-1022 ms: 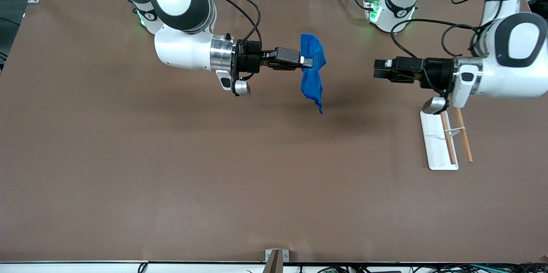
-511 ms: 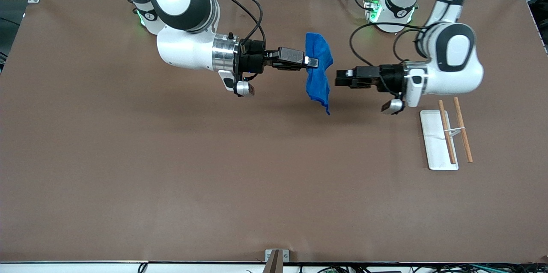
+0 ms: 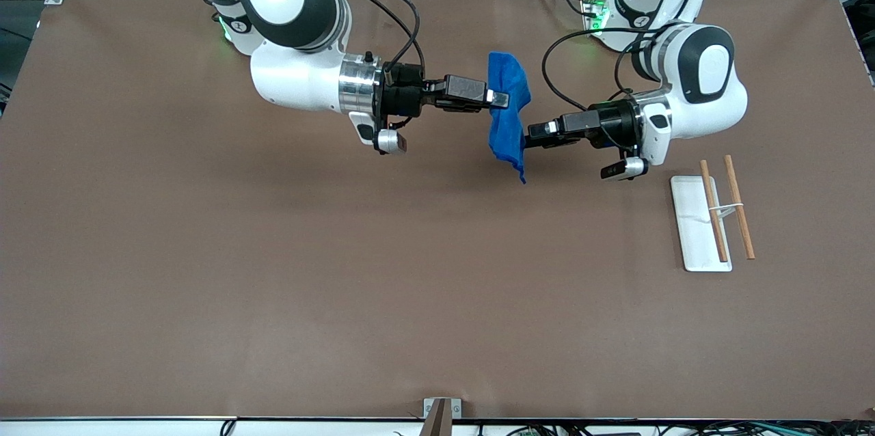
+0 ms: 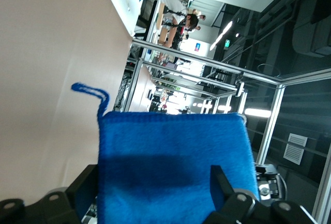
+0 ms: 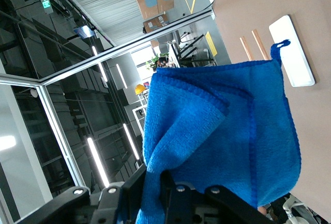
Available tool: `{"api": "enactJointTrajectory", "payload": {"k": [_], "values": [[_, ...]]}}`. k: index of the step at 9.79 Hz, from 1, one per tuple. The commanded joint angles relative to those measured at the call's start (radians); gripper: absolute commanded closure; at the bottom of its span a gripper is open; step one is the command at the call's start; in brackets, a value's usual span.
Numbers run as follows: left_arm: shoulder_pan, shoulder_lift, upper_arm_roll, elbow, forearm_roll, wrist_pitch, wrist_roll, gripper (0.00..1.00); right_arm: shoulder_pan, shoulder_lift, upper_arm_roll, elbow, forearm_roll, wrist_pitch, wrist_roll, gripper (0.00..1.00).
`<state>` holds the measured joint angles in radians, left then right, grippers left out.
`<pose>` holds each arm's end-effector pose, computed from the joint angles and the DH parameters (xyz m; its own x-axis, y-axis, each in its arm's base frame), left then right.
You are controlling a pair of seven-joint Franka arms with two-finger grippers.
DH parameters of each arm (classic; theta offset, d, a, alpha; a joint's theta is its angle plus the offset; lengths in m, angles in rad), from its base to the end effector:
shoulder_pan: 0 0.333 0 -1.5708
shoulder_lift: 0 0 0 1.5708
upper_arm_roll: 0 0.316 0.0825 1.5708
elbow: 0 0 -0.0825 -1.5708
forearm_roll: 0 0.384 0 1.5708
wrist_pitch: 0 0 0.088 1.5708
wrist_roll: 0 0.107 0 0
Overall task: Right arm passes towel to left arm to hang
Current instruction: 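Grasp the towel corner with the left gripper beside the right gripper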
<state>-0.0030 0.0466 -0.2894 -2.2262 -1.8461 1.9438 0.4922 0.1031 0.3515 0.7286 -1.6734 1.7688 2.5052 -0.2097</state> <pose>0.5060 -0.2192 0.3977 0.9528 0.1669 -0.2535 0.2548 0.0139 0.9669 0.5059 0.4557 0.4968 0.9303 -0.1225 -0.3458 -0.3485 -0.0005 -0.9373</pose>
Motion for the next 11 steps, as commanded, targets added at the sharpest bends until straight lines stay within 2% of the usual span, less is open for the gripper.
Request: {"api": "enactJointTrajectory", "payload": {"k": [1, 2, 8, 10, 11], "values": [[0.003, -0.004, -0.005, -0.038, -0.024, 0.029, 0.04, 0.85, 0.003, 0.01, 0.011, 0.015, 0.031, 0.015, -0.026, 1.0], [0.001, -0.004, -0.005, -0.038, -0.021, 0.03, 0.058, 1.0, 0.001, 0.01, 0.011, 0.015, 0.031, 0.015, -0.026, 1.0], [0.009, 0.004, -0.002, -0.032, -0.005, 0.04, 0.1, 1.0, -0.003, 0.01, 0.011, 0.015, 0.031, 0.014, -0.025, 1.0], [0.014, 0.004, -0.001, -0.027, 0.033, 0.04, 0.094, 1.0, -0.009, 0.01, 0.011, 0.02, 0.029, 0.011, -0.017, 1.0], [0.014, 0.006, 0.004, -0.023, 0.034, 0.04, 0.092, 1.0, -0.016, 0.01, 0.009, 0.027, 0.03, 0.004, -0.013, 0.92]]}}
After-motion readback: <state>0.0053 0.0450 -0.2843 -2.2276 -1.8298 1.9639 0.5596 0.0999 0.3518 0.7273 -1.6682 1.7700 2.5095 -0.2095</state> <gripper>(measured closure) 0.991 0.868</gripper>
